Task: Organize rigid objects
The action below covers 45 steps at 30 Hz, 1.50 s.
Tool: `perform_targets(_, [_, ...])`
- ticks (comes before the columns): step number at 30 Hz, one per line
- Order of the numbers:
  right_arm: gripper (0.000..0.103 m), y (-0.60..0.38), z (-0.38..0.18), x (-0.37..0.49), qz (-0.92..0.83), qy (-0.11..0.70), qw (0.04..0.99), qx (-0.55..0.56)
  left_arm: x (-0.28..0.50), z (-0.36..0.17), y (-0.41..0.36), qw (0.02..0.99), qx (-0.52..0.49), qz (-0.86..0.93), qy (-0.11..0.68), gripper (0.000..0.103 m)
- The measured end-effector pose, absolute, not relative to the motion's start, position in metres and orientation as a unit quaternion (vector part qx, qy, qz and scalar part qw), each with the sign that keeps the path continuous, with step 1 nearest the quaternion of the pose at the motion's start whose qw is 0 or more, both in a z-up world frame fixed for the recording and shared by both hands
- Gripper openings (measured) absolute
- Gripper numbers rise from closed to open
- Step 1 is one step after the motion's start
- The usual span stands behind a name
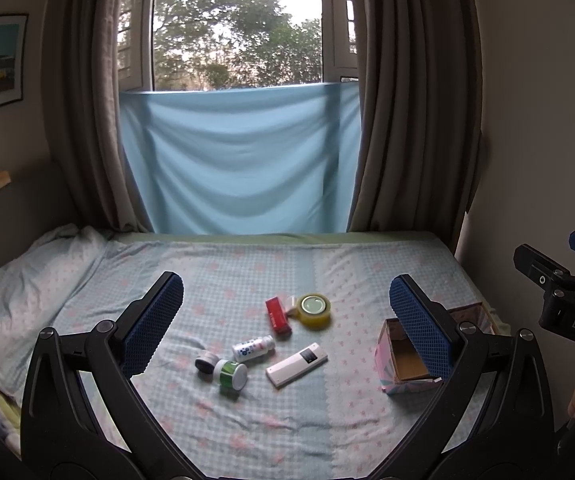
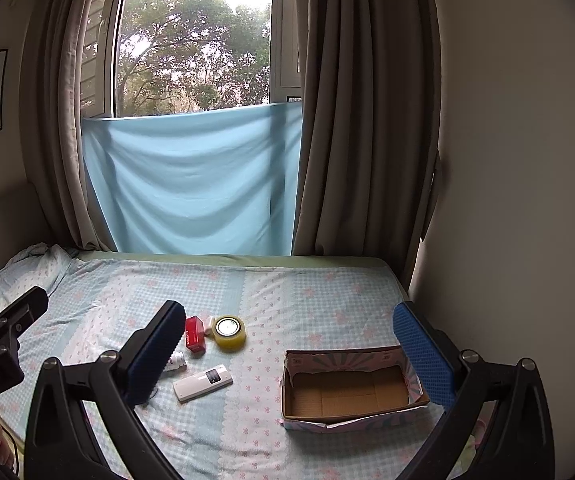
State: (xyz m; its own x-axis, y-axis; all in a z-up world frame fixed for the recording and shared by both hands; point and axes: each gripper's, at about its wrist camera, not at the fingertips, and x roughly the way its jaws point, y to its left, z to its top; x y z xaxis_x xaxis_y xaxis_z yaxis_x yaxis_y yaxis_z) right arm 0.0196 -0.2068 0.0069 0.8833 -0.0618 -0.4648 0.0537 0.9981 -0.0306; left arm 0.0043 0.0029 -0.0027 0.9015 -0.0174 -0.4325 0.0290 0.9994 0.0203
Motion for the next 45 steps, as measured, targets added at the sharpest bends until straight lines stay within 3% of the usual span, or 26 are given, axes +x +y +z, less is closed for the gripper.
perform_targets(16, [0.103,-0.205,0.007,0.021,-0.028,0.241,0.97,-0.009,0.006,-0.003,0.005,0.974,0.011,-0.011,0.224,0.102])
perform_targets(26, [0.103,-0.203,0.006,0.051,0.008,0.266,0.964,-0.024,0.025,-0.011,0.018,0.963,-0.018,0.023,0.268,0.102])
perform_targets(37, [0.103,-0.203,-0.059,0.124,0.091,0.328,0.94,-0.035,0.094,-0.08,0.054,0.923,-0.071,0.068,0.372,0.102])
perform_targets(45, [0.103,-0.176,-0.128,0.213,0.109,0.388,0.914,-0.048,0.204,-0.152,0.082,0.88,-0.104,0.021,0.462,0.102])
